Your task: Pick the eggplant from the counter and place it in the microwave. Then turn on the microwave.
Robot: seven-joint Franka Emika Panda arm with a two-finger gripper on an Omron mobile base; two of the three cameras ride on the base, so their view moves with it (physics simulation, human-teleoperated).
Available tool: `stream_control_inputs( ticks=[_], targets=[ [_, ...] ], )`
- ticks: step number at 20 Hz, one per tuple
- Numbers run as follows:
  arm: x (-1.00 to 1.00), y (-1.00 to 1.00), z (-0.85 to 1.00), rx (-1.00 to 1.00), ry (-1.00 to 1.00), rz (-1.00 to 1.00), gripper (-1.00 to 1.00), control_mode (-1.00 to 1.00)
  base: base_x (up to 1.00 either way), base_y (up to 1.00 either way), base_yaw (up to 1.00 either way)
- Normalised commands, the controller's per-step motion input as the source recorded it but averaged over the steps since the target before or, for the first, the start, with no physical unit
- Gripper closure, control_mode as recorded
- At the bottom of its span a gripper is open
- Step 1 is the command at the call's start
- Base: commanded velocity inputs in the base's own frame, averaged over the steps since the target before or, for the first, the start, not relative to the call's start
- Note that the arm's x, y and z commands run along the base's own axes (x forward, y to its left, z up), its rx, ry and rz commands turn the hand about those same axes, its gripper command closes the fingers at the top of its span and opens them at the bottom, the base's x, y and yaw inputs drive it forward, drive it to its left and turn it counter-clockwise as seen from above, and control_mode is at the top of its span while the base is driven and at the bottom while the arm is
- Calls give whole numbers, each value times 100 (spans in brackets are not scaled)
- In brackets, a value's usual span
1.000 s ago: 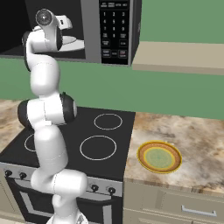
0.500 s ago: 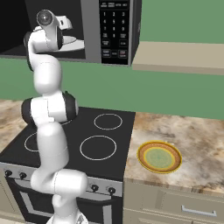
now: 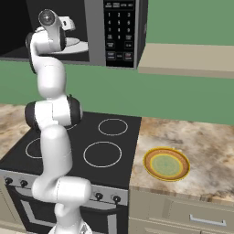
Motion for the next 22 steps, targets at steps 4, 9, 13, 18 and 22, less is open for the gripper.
stream_control_inputs(
  ticks=[4, 9, 13, 18, 22],
  targets=[
    [16, 0, -8, 0, 5, 0, 100, -100, 0, 0, 0],
    [10, 0, -8, 0, 4, 0, 100, -100, 0, 0, 0],
    [6, 0, -8, 0, 2, 0, -100, -100, 0, 0, 0],
    [1, 0, -5, 0, 1, 0, -100, -100, 0, 0, 0],
    [1, 0, 0, 0, 0, 0, -100, -100, 0, 0, 0]
  ],
)
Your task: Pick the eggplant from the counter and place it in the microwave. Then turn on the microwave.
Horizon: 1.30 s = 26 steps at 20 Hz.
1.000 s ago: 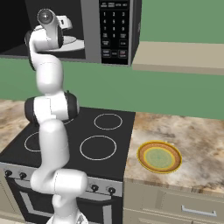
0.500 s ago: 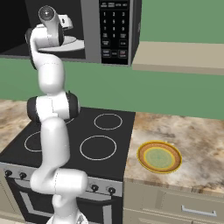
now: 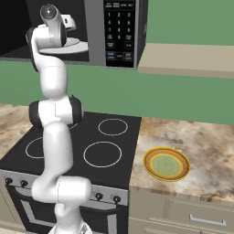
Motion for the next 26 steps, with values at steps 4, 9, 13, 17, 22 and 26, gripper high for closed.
stream_control_inputs(
  ticks=[4, 9, 13, 17, 22, 26],
  targets=[
    [0, 0, 0, 0, 0, 0, -100, -100, 0, 0, 0],
    [0, 0, 2, 0, 0, 0, -100, -100, 0, 0, 0],
    [-4, 0, 8, 0, 0, 0, -100, -100, 0, 0, 0],
    [-17, 0, 8, 0, 0, 0, -100, -100, 0, 0, 0],
    [-27, 0, 4, 0, -2, 0, -100, -100, 0, 0, 0],
    [-25, 0, 0, 0, -2, 0, -100, -100, 0, 0, 0]
  ],
)
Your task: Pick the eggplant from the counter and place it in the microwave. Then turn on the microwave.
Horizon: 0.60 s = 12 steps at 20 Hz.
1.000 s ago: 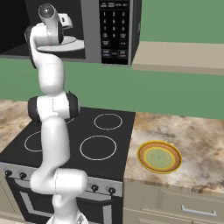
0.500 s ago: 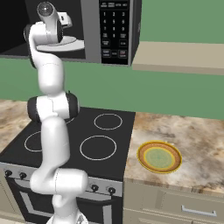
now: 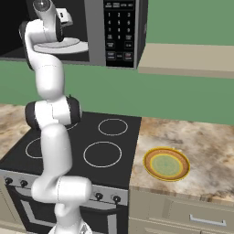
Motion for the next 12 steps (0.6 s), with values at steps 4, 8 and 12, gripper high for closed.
stream_control_inputs(
  ticks=[4, 8, 12],
  targets=[
    [-24, -5, -12, 1, -7, 0, -100, -100, 0, 0, 0],
    [-26, -8, -10, 6, -18, 0, -100, -100, 0, 0, 0],
    [-23, -9, -1, 7, -18, 0, -100, -100, 0, 0, 0]
  ],
)
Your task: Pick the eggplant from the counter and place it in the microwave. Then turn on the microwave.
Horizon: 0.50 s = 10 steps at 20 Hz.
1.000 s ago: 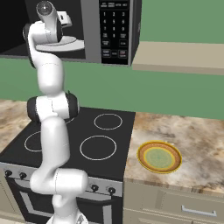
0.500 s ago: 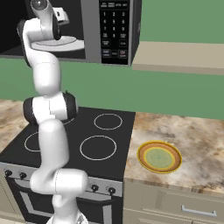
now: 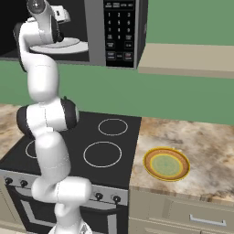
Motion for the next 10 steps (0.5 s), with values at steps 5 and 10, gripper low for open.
stream_control_inputs(
  ticks=[5, 10],
  targets=[
    [-21, -7, -13, 8, -14, 0, -100, -100, 0, 0, 0],
    [-22, -8, -4, 9, -5, -3, -100, -100, 0, 0, 0]
  ],
)
